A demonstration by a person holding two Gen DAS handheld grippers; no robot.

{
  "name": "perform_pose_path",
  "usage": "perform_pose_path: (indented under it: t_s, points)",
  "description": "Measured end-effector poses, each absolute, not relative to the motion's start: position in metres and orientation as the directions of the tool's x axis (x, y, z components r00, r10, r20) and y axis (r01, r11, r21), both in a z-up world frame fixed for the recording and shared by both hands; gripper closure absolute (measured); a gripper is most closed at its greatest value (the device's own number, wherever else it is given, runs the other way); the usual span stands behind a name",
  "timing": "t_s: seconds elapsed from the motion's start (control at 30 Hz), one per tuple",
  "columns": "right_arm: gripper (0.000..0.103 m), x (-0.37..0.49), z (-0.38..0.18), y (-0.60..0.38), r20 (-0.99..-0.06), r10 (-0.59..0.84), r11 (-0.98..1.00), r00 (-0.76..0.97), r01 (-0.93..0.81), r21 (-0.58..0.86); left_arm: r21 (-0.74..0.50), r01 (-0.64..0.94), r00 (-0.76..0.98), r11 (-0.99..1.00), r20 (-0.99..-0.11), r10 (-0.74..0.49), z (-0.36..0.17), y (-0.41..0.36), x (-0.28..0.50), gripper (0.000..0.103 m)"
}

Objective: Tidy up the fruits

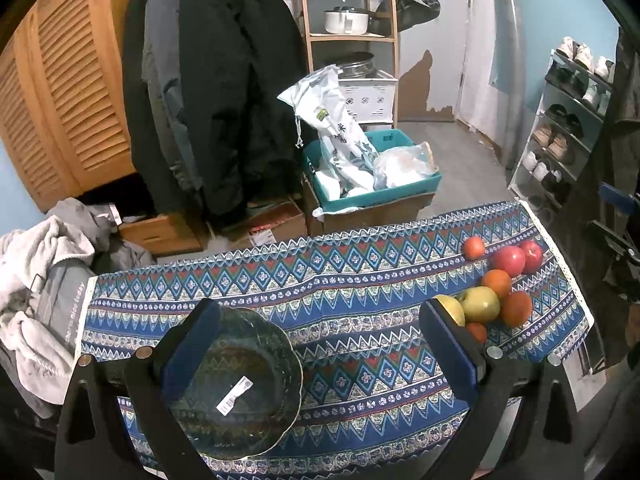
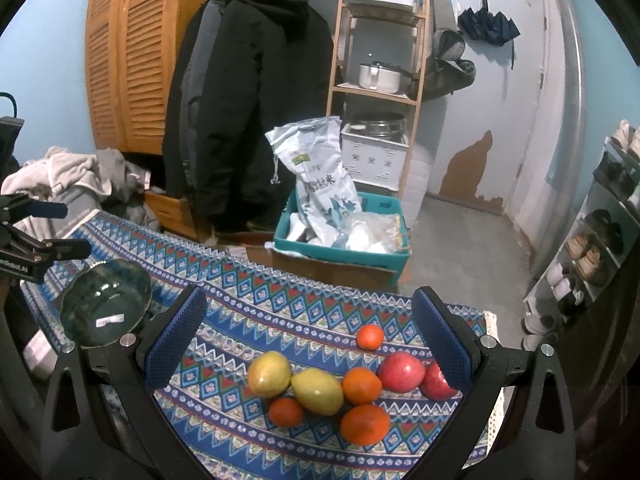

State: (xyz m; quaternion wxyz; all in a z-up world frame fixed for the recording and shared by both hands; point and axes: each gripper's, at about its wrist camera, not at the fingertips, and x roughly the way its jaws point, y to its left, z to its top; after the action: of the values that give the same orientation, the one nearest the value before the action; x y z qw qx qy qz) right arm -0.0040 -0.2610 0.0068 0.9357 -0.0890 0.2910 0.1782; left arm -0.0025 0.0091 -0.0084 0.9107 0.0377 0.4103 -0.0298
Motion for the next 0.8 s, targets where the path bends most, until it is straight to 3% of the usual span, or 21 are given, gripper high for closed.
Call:
perform_pose_path:
  t_s: [0.8]
  points:
    - [0.002,-0.001,-0.001,-0.269,-0.601,0.284,0.921,0.747,-0.386,-0.044,0.057,0.132,0.664,0.99,-0.747,-0.045,-0.014,-0.008,0.006,0.003]
